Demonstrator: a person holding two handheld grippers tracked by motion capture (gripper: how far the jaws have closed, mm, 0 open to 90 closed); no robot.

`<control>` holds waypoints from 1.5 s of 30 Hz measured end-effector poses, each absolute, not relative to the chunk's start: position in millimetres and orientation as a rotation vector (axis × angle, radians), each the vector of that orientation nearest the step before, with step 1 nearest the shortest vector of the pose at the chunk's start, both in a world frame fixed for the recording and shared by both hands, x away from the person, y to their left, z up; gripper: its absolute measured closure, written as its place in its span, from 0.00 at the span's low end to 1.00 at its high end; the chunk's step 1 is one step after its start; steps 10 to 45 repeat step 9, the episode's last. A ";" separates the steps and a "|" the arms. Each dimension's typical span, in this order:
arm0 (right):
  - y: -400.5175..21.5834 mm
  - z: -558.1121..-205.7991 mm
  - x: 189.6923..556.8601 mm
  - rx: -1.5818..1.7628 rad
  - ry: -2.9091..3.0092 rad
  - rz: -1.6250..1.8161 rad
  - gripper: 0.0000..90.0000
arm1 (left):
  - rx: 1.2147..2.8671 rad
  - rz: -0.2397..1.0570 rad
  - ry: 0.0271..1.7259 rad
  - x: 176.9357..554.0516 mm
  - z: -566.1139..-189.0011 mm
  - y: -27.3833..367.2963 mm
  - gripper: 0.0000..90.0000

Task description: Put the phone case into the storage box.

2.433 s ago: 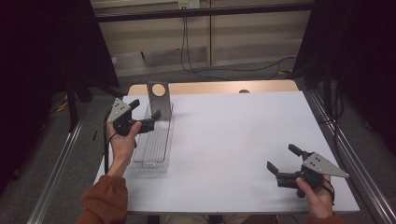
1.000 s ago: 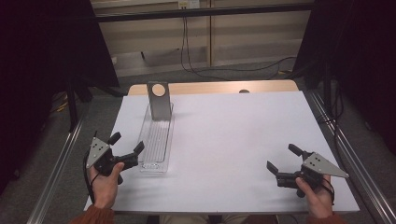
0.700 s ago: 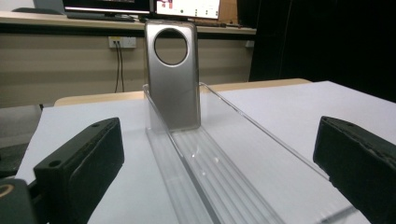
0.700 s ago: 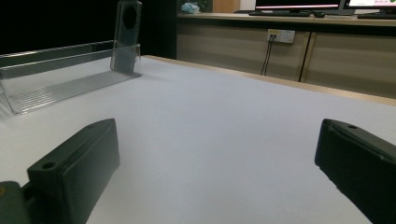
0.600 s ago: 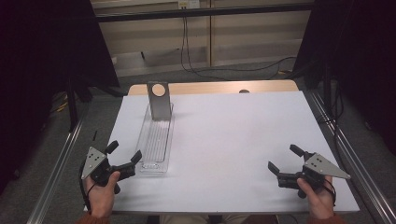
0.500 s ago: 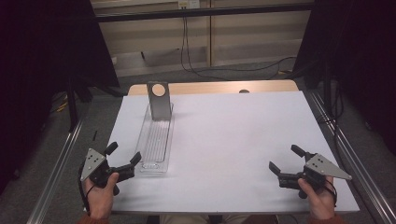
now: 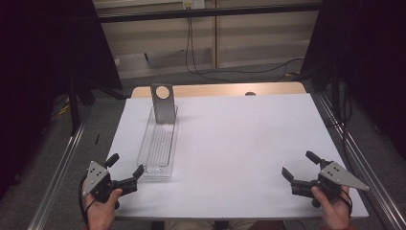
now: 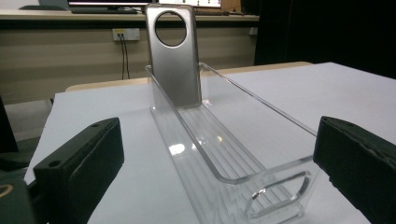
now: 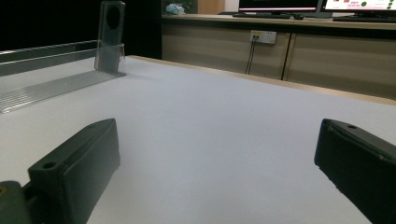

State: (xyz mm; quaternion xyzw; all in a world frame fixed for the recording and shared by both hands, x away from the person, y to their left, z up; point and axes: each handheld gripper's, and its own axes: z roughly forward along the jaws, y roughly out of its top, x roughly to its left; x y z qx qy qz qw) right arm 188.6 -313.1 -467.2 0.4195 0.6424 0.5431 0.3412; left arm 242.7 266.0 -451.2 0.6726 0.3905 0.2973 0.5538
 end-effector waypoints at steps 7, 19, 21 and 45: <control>-308.6 -467.5 190.3 1.083 1.696 1.408 0.00 | 1.566 0.681 0.950 245.0 -451.8 264.2 0.02; -308.0 -468.1 191.2 1.075 1.707 1.380 0.00 | 1.557 0.663 0.964 245.9 -452.5 264.5 0.02; -308.0 -468.1 191.2 1.075 1.707 1.380 0.00 | 1.557 0.663 0.964 245.9 -452.5 264.5 0.02; -308.0 -468.1 191.2 1.075 1.707 1.380 0.00 | 1.557 0.663 0.964 245.9 -452.5 264.5 0.02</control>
